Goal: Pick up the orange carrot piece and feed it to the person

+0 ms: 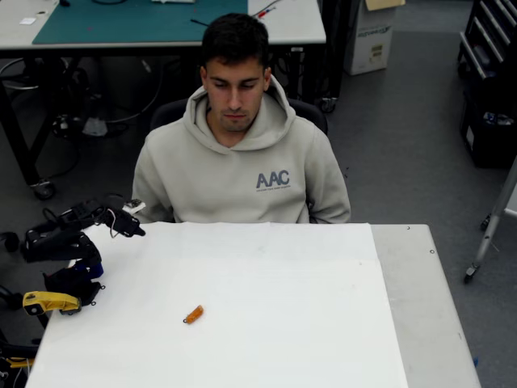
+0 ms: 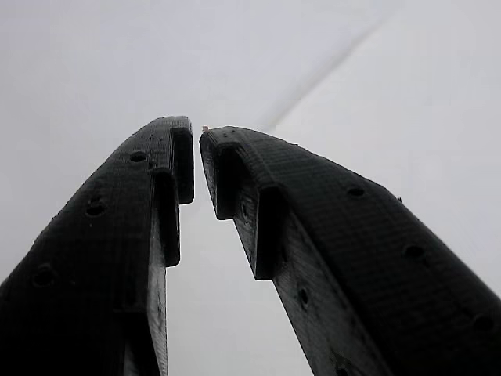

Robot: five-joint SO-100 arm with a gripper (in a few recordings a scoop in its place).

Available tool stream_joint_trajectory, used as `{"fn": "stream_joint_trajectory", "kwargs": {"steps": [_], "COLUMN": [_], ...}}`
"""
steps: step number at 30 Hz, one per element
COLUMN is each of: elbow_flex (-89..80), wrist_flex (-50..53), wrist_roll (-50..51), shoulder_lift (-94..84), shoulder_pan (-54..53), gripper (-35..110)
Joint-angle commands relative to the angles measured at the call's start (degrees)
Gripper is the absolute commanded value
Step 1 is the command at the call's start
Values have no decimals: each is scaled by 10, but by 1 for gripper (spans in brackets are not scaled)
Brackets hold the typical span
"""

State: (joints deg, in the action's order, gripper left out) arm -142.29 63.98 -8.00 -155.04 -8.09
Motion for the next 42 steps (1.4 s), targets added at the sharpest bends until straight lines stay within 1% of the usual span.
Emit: {"fn": "stream_joint_trajectory", "kwargs": {"steps": [1,7,11,15,23,32,37,42], "elbow_flex": [129,209,241,247,247,256,312,388], "wrist_flex": [-5,-4,-4,-4,-4,-5,-5,-5], "wrist_roll": [-8,-93,-133,-166,-247,-332,-373,-390], "shoulder_lift": [87,190,230,259,304,407,461,519], "shoulder_pan": [-40,-93,-139,-189,-248,-342,-383,-420], "gripper": [-3,-3,-3,-3,-3,-3,-3,-3]}}
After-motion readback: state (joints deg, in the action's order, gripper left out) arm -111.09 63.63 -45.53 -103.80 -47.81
